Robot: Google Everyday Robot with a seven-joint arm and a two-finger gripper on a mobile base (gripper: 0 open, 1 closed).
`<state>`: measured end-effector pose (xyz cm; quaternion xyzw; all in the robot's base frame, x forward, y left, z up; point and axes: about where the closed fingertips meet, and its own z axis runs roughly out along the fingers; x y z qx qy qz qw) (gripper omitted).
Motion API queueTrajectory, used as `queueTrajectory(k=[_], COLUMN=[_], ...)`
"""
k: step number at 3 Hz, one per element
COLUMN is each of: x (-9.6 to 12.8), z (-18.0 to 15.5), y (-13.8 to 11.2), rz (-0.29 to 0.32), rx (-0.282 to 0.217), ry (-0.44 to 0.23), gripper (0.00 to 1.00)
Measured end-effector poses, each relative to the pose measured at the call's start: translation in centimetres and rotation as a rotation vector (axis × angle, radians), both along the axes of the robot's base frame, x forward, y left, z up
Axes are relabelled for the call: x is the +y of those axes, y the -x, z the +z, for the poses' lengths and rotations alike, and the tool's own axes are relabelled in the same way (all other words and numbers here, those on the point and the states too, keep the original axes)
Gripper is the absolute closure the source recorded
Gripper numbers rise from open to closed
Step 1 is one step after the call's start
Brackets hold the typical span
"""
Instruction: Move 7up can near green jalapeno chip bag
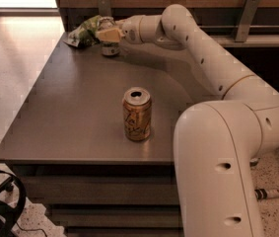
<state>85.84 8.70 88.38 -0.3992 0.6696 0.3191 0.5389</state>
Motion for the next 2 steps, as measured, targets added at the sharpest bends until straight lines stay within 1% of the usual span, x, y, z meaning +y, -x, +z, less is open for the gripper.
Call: queueTrajectory(k=[1,2], x=[0.36,0.65], z=[-0.14,-0.25], y=[0.04,0.07], rz=[0.004,0.008], rx=[0.002,0.004], ry=[0.0,-0.001], gripper=[0.11,0.0])
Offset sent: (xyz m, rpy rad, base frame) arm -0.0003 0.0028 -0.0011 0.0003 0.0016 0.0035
